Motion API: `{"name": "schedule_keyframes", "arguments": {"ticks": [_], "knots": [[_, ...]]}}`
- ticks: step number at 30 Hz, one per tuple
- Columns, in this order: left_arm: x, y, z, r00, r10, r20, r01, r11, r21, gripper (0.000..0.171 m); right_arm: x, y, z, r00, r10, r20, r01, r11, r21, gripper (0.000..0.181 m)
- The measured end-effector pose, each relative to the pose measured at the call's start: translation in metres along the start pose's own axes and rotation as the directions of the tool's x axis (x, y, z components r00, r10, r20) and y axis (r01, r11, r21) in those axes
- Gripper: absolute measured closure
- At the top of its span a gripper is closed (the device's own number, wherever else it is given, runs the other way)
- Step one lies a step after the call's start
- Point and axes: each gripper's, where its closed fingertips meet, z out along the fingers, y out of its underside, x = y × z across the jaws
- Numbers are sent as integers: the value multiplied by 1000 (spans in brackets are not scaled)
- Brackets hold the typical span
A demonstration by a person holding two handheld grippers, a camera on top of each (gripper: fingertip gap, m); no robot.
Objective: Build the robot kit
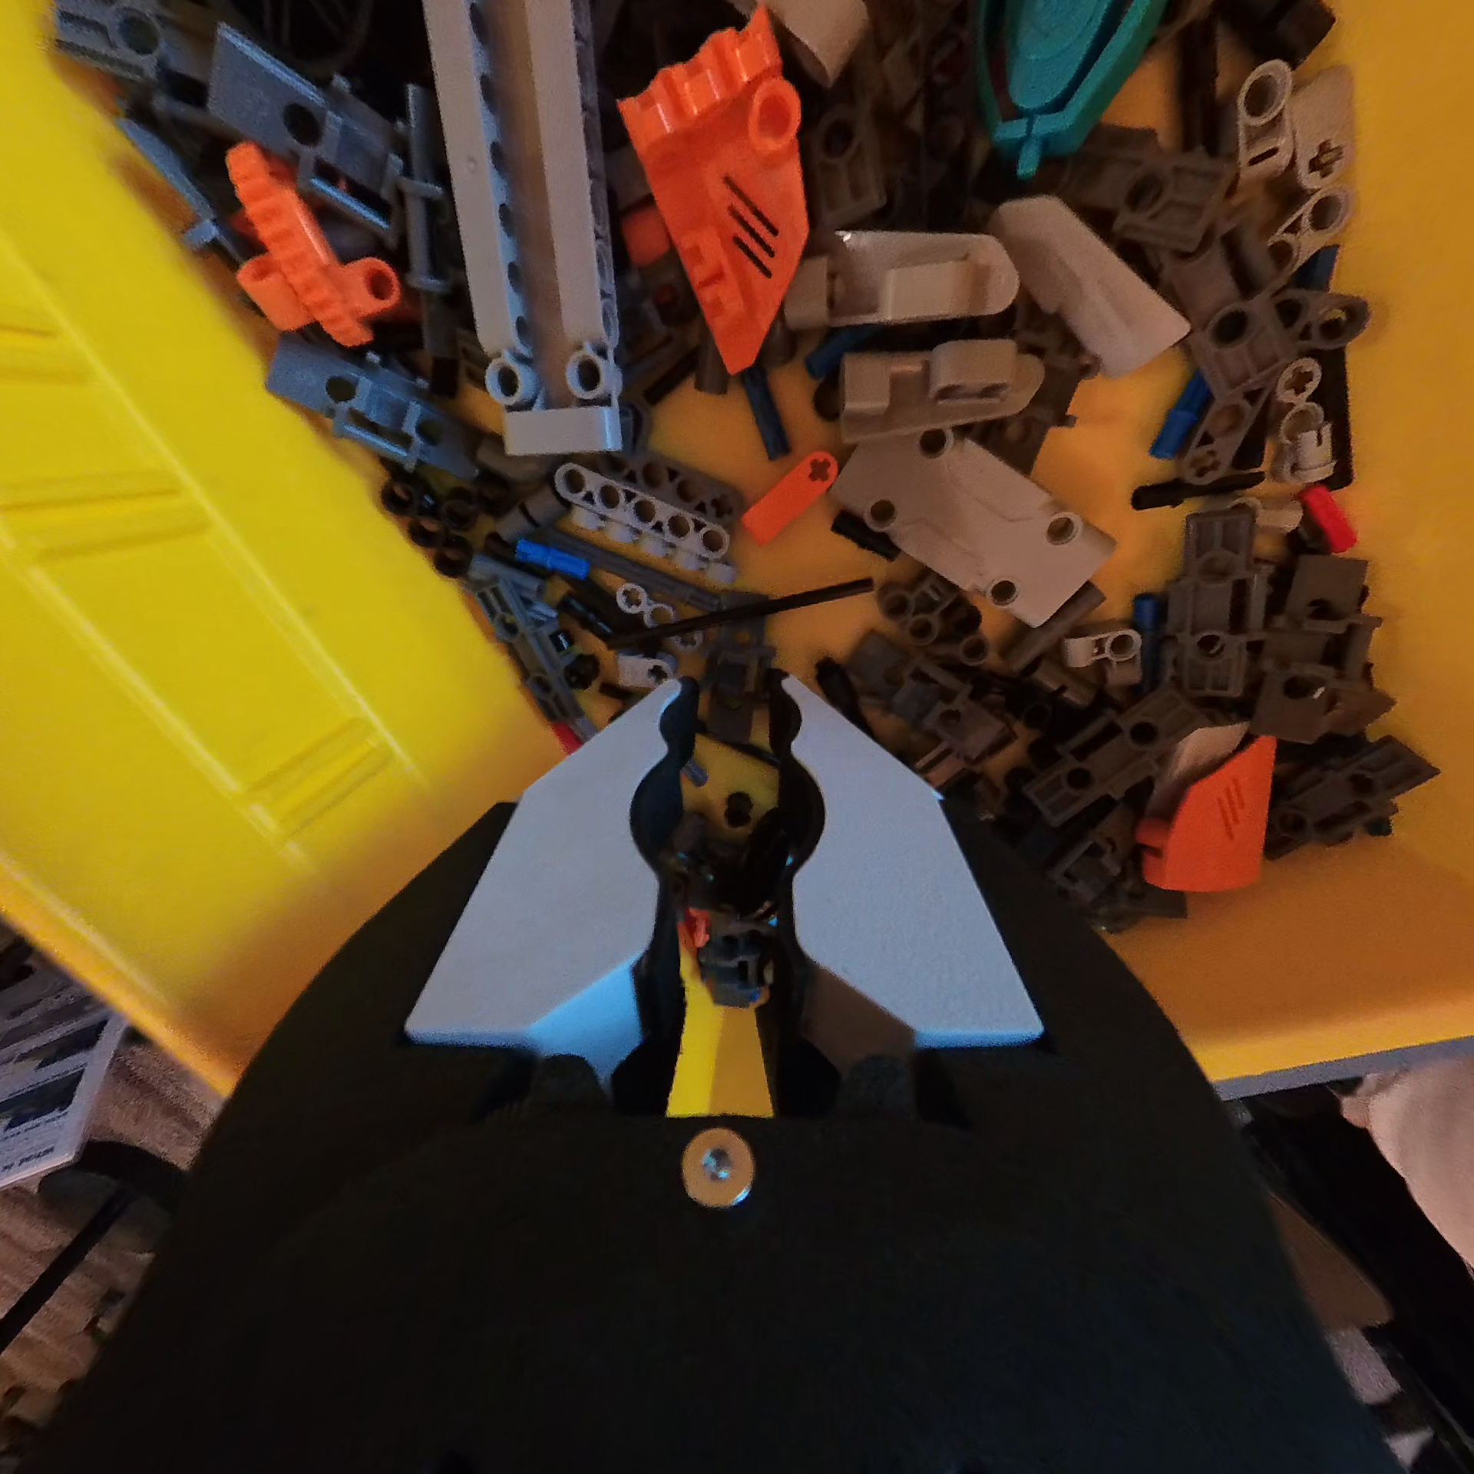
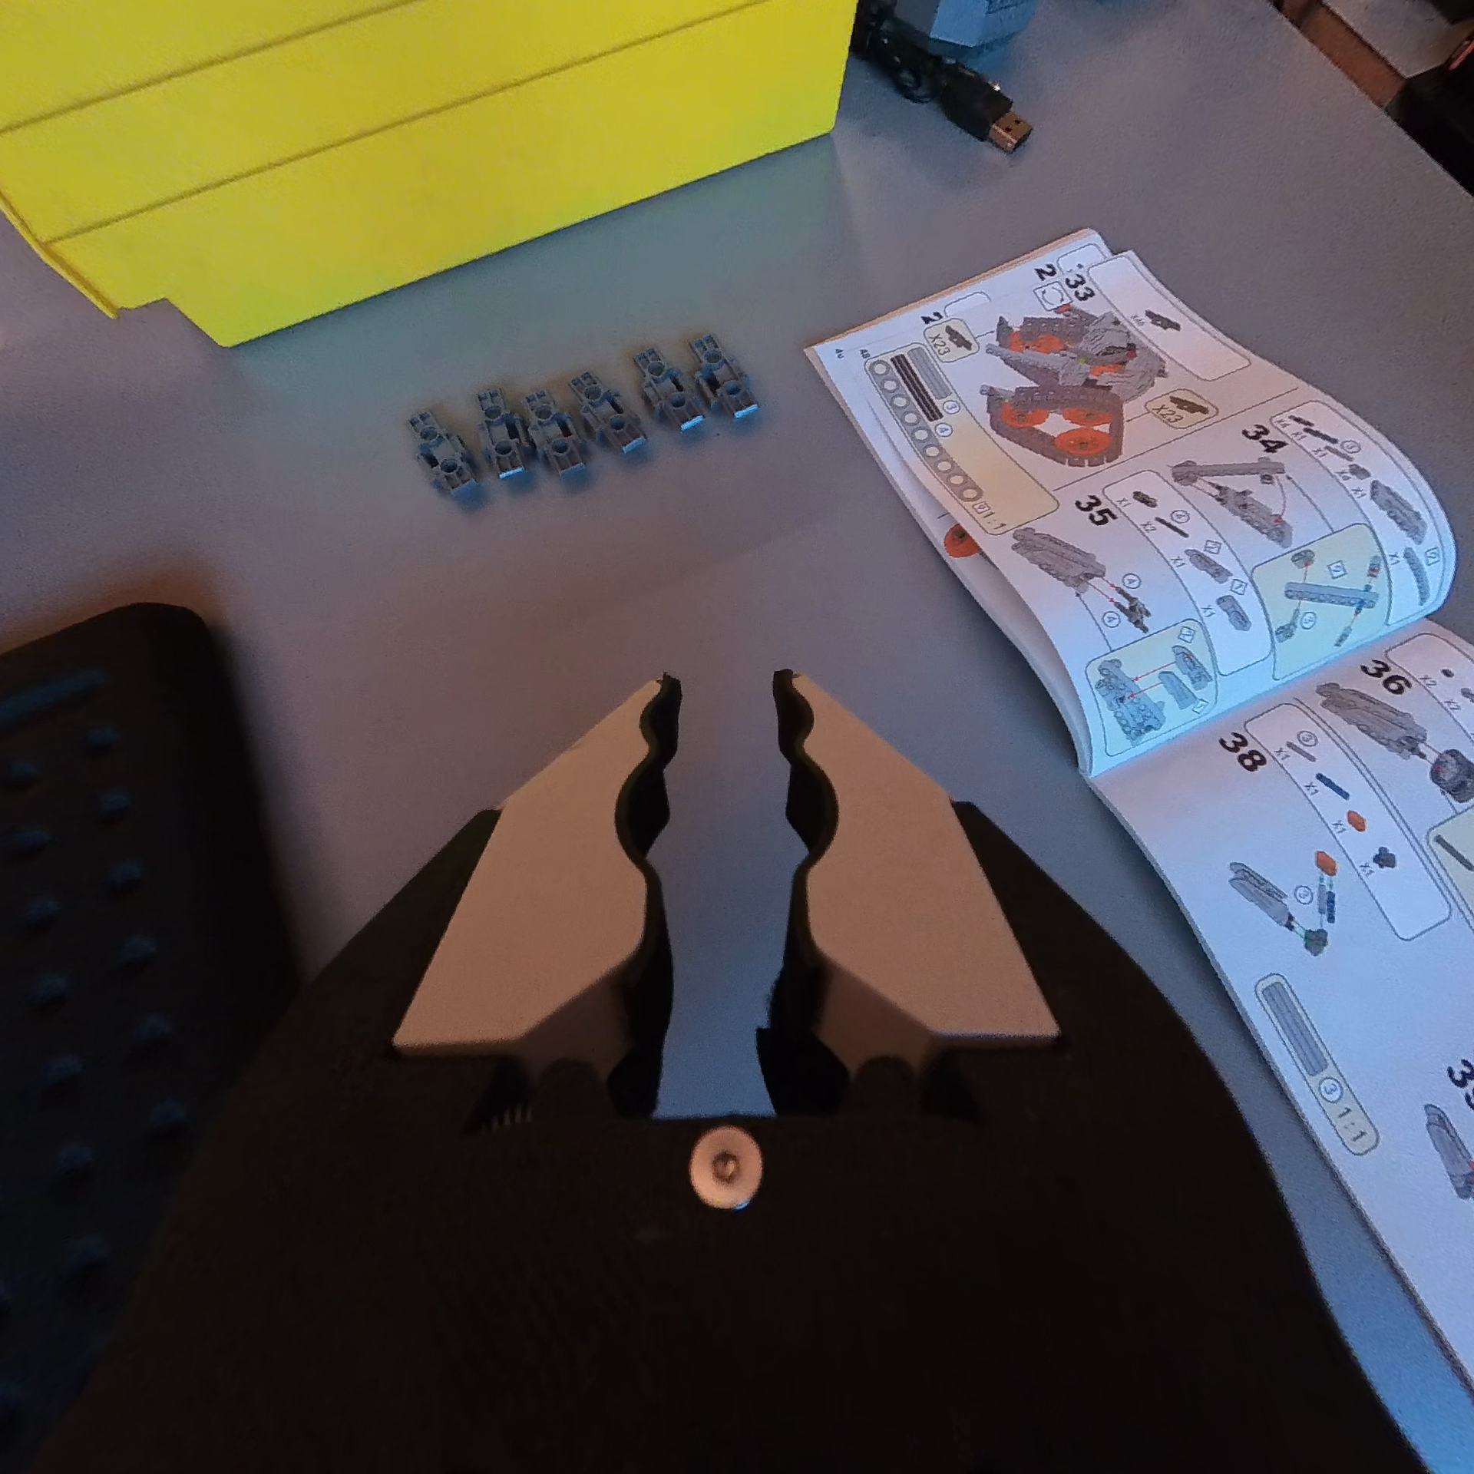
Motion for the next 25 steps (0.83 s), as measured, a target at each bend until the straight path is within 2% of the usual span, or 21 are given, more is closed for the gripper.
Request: {"name": "schedule_keyframes", "arguments": {"ticks": [2,5,8,9,11,12,14,15,16,18,20,21,23,25], "knots": [[-2,-1,-10,1000,-14,22,13,999,41,156,-1,-2,-1,1000,-3,1,3,1000,7,158],[13,-12,-40,997,-53,-53,62,980,189,156,-5,-9,-2,1000,-24,8,23,999,43,157],[51,-30,-83,955,-39,-295,150,918,366,156,-22,-34,-5,991,-128,24,122,978,170,157],[62,-34,-95,929,-20,-369,174,904,391,156,-28,-43,-5,986,-167,12,161,966,203,157],[72,-34,-102,903,-4,-430,183,908,377,156,-38,-55,0,971,-240,-12,237,949,209,157],[69,-33,-98,912,-11,-409,172,918,359,156,-41,-58,5,964,-264,-19,262,945,194,157],[53,-22,-76,947,-60,-317,145,957,251,156,-47,-60,17,957,-291,-3,287,943,167,156],[52,-13,-65,948,-78,-309,136,976,170,156,-50,-59,22,956,-295,10,290,944,156,156],[54,-8,-57,940,-90,-330,135,984,115,156,-53,-58,27,955,-296,23,290,946,146,156],[65,-11,-54,902,-111,-416,170,980,106,156,-61,-58,32,952,-303,53,292,944,152,156],[82,-21,-70,827,-101,-553,224,961,160,157,-74,-67,30,937,-341,74,322,926,198,156],[94,-28,-85,765,-74,-640,254,947,194,156,-83,-75,26,922,-380,76,352,904,242,156],[119,-37,-120,618,6,-786,296,924,240,156,-103,-98,15,873,-484,64,433,828,356,155],[143,-39,-155,448,93,-889,302,920,248,156,-119,-122,3,806,-591,-3,530,720,448,154]]}}
